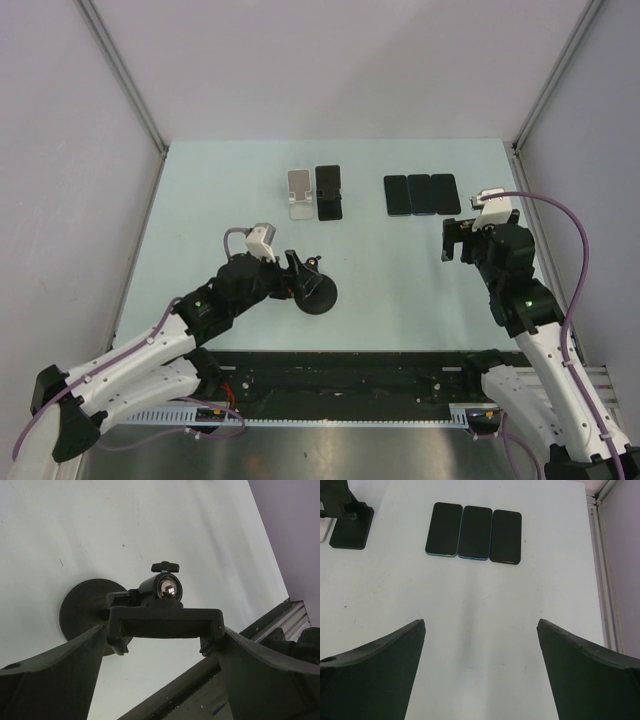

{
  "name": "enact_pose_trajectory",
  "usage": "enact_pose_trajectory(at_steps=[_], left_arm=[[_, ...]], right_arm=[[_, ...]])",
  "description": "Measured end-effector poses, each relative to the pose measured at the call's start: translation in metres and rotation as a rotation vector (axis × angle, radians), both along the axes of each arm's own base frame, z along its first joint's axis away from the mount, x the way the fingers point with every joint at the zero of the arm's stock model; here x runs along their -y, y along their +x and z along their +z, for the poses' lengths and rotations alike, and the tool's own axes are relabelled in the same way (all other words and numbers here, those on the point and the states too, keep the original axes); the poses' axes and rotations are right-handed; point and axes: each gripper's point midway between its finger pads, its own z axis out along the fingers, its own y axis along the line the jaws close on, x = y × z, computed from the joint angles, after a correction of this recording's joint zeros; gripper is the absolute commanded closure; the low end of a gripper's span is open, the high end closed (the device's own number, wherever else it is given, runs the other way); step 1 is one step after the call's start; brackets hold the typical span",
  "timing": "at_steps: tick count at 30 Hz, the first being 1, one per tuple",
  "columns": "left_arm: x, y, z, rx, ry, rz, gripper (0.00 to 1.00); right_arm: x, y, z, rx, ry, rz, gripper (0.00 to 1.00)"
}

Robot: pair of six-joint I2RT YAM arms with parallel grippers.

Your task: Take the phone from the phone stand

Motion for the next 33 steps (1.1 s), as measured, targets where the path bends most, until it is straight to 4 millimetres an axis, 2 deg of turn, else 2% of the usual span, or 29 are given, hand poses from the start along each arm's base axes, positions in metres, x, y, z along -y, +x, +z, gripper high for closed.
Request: enact_pose_trajectory(at_steps=[2, 5, 6, 8, 9, 15, 25, 33], left_arm=[[0.001, 0.001, 0.001, 0.003, -0.004, 0.000, 0.18], [0.003, 0.002, 0.003, 0.011, -0.011, -0.003, 0.34], [0.003, 0.002, 0.003, 0.014, -0.011, -0.004, 0.43], [0.003, 0.002, 0.004, 0.020, -0.007, -0.007, 0.51], [0.003, 0.002, 0.004, 0.021, -0.006, -0.007, 0.60], [0.001, 0.004, 0.003, 0.057, 0.032, -0.022, 0.80], [-0.019, 0.023, 0.001, 0.231, 0.250, -0.021, 0.99], [-0.051, 0.052, 0.009, 0.276, 0.418, 0.081, 0.99]], right_arm=[[0.000, 0.000, 0.000, 0.001, -0.002, -0.003, 0.00], [0.000, 0.000, -0.001, 0.000, -0.003, -0.002, 0.00], [-0.001, 0.000, -0.002, 0.000, -0.004, 0.000, 0.00], [-0.002, 0.000, -0.003, -0.002, -0.006, 0.002, 0.00], [-0.001, 0.000, -0.003, -0.002, -0.007, 0.000, 0.00], [0.001, 0.000, -0.003, 0.000, -0.023, -0.006, 0.00], [0.004, 0.000, -0.002, 0.003, -0.036, -0.025, 0.00], [0.005, 0.000, -0.002, 0.003, -0.038, -0.027, 0.00]])
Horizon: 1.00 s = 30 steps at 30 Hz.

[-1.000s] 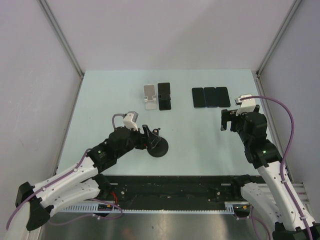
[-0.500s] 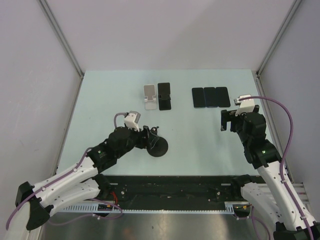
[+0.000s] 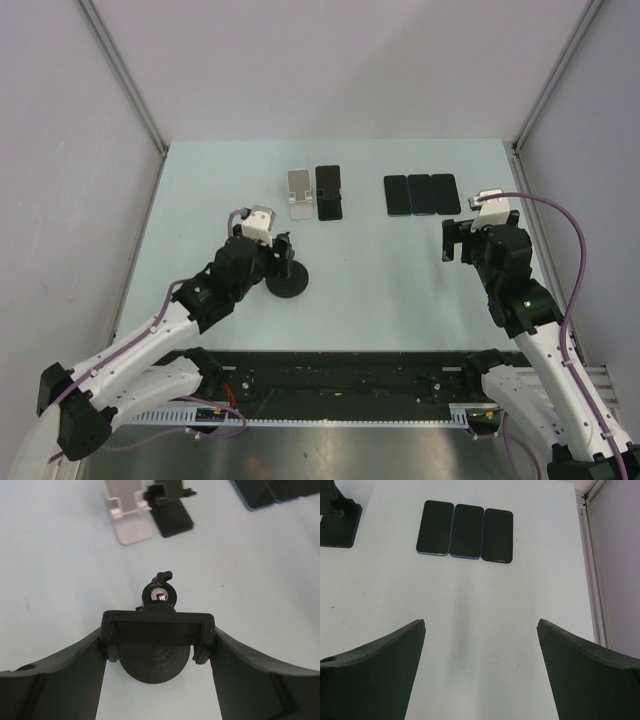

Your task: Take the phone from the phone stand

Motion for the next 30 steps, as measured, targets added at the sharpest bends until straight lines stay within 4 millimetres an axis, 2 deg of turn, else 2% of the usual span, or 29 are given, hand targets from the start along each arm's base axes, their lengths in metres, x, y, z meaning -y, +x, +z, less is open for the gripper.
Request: enact_pose_trajectory(at_steps=[8, 13, 17, 22, 30], left_arm=[[-0.074, 0.063, 0.021, 0.014, 0.031, 0.279, 1.00], [-0.100, 0.105, 0.026, 0.019, 0.021, 0.377, 1.00], [-0.102, 0.138, 0.024, 0.013, 0.014, 0.394, 1.00], [-0.088, 0.183, 0.021, 0.012, 0.016, 0.363, 1.00], [-0.073, 0.228, 0.025, 0.055, 0.011, 0.341, 1.00]], right_arm=[[-0.002, 0.000, 0.000, -0.001, 0.008, 0.009, 0.00], [-0.006, 0.000, 0.000, -0.002, 0.017, 0.028, 0.00], [-0.007, 0.000, 0.000, -0.003, 0.021, 0.032, 0.00], [-0.008, 0.000, 0.000, -0.003, 0.025, 0.037, 0.00], [-0.010, -0.001, -0.001, -0.005, 0.027, 0.046, 0.00]])
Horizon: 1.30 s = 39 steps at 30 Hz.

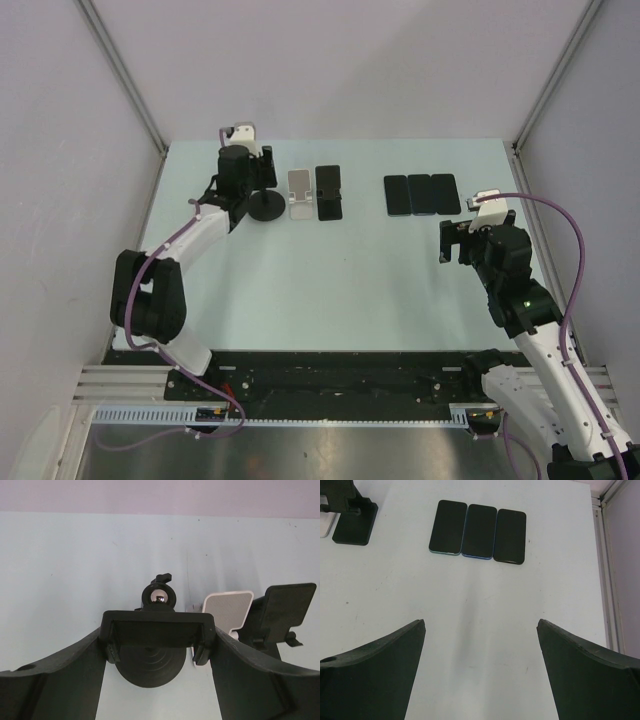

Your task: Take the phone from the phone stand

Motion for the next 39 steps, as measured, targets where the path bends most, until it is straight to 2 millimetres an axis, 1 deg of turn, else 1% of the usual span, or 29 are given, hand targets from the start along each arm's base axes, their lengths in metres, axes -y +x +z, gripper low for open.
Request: enact_pose_trajectory(at_steps=[3, 6, 8, 12, 14, 15, 17, 18, 20, 21, 23, 24, 25, 27, 28, 30, 32, 35, 36, 37, 38, 39], left_arm=[[0.003, 0.010, -0.006, 0.004, 0.003, -0.002, 0.99], [0.004, 0.015, -0.016, -0.006, 0.005, -0.003, 0.96], [0.006, 0.019, -0.015, 0.010, 0.001, -0.004, 0.94], [0.008, 0.022, -0.017, 0.022, -0.005, -0.010, 0.75], [0.008, 0.022, -0.019, 0.029, -0.008, -0.012, 0.71], [0.008, 0.022, -0.021, 0.033, -0.009, -0.012, 0.65], [0.007, 0.020, -0.023, 0.042, -0.011, -0.011, 0.56], [0.007, 0.018, -0.024, 0.044, -0.011, -0.010, 0.45], [0.005, 0.014, -0.025, 0.044, -0.010, -0.011, 0.32], [0.005, 0.011, -0.026, 0.043, -0.009, -0.012, 0.21], [0.004, 0.006, -0.026, 0.044, -0.004, -0.016, 0.11], [0.003, 0.003, -0.025, 0.045, -0.003, -0.017, 0.02], [0.001, 0.000, -0.023, 0.050, 0.001, -0.018, 0.00], [-0.001, -0.007, -0.012, 0.074, -0.001, -0.018, 0.00], [-0.002, -0.011, -0.003, 0.094, -0.005, -0.016, 0.00], [-0.006, -0.021, 0.021, 0.145, -0.017, -0.013, 0.00], [-0.010, -0.035, 0.050, 0.208, -0.033, -0.010, 0.00], [-0.018, -0.062, 0.095, 0.295, -0.063, -0.001, 0.00], [-0.021, -0.070, 0.106, 0.314, -0.075, 0.002, 0.00], [-0.025, -0.087, 0.123, 0.343, -0.094, 0.006, 0.00], [-0.027, -0.094, 0.129, 0.356, -0.105, 0.007, 0.00], [-0.030, -0.107, 0.140, 0.384, -0.121, 0.007, 0.00]], right_arm=[[0.000, 0.000, 0.000, -0.001, 0.001, 0.003, 0.00], [0.000, 0.000, 0.000, -0.001, 0.000, 0.003, 0.00], [-0.001, 0.000, -0.001, -0.002, 0.000, 0.003, 0.00], [-0.001, 0.000, -0.001, -0.002, 0.001, 0.005, 0.00], [-0.001, 0.000, -0.001, -0.003, 0.002, 0.008, 0.00], [-0.002, 0.000, -0.001, -0.003, 0.002, 0.009, 0.00], [-0.002, 0.000, -0.001, -0.003, 0.003, 0.009, 0.00], [-0.002, 0.000, -0.001, -0.003, 0.003, 0.009, 0.00], [-0.002, 0.000, -0.001, -0.003, 0.002, 0.009, 0.00], [-0.002, 0.000, -0.001, -0.003, 0.002, 0.009, 0.00], [-0.002, 0.000, -0.001, -0.002, 0.003, 0.009, 0.00], [-0.002, 0.000, -0.001, -0.001, 0.003, 0.009, 0.00], [-0.001, -0.001, 0.000, 0.000, 0.003, 0.009, 0.00], [-0.001, -0.001, 0.000, 0.003, 0.004, 0.008, 0.00], [-0.001, -0.001, 0.001, 0.004, 0.005, 0.008, 0.00], [0.000, -0.002, 0.002, 0.007, 0.005, 0.006, 0.00], [0.002, -0.003, 0.002, 0.008, 0.004, -0.002, 0.00], [0.004, -0.003, 0.004, 0.010, 0.013, -0.018, 0.00], [0.005, -0.003, 0.005, 0.012, 0.017, -0.026, 0.00], [0.007, -0.003, 0.006, 0.013, 0.019, -0.034, 0.00], [0.009, -0.003, 0.009, 0.016, 0.022, -0.046, 0.00], [0.011, -0.004, 0.012, 0.022, 0.026, -0.058, 0.00]])
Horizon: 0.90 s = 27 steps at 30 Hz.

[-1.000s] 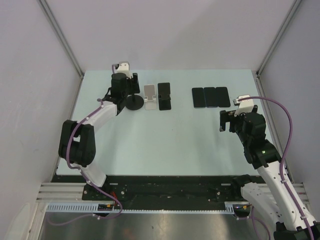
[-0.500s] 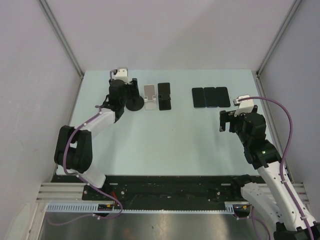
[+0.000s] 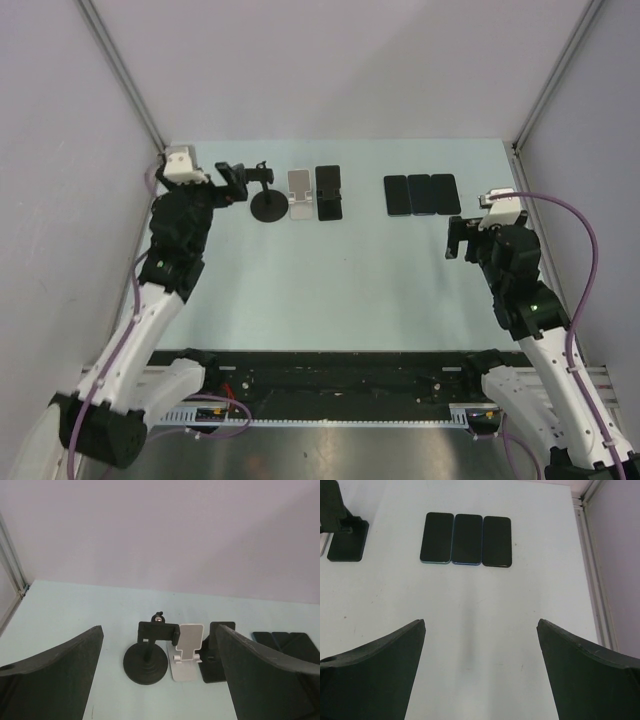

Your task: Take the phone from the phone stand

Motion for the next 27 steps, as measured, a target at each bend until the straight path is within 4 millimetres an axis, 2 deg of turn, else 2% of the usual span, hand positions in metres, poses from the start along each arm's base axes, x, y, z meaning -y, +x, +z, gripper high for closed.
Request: enact_pose_trajectory(at_steps=[1, 8, 11, 13, 15, 17, 20, 22, 27], left_arm=[[-0.003, -0.012, 0.005, 0.014, -0.012, -0.001, 0.00], [-0.028, -0.130, 0.024, 0.200, -0.105, -0.040, 0.00], [-0.035, -0.170, 0.027, 0.304, -0.124, -0.067, 0.00], [-0.038, -0.190, 0.021, 0.353, -0.133, -0.080, 0.00], [-0.039, -0.199, 0.011, 0.362, -0.134, -0.086, 0.00], [-0.038, -0.193, -0.005, 0.313, -0.123, -0.083, 0.00], [-0.038, -0.183, -0.045, 0.179, -0.096, -0.065, 0.00], [-0.041, -0.181, -0.063, 0.116, -0.083, -0.046, 0.00], [-0.048, -0.179, -0.085, 0.037, -0.076, 0.003, 0.00]], right_arm=[[0.002, 0.000, 0.003, 0.005, 0.003, -0.010, 0.00], [0.023, -0.015, 0.028, 0.081, 0.034, -0.108, 0.00], [0.030, -0.026, 0.033, 0.106, 0.054, -0.138, 0.00], [0.033, -0.033, 0.038, 0.130, 0.070, -0.150, 0.00], [0.035, -0.040, 0.043, 0.153, 0.085, -0.155, 0.00], [0.037, -0.047, 0.048, 0.179, 0.097, -0.160, 0.00], [0.041, -0.057, 0.056, 0.226, 0.113, -0.165, 0.00], [0.040, -0.063, 0.057, 0.238, 0.121, -0.156, 0.00], [0.034, -0.073, 0.041, 0.210, 0.143, -0.121, 0.00]])
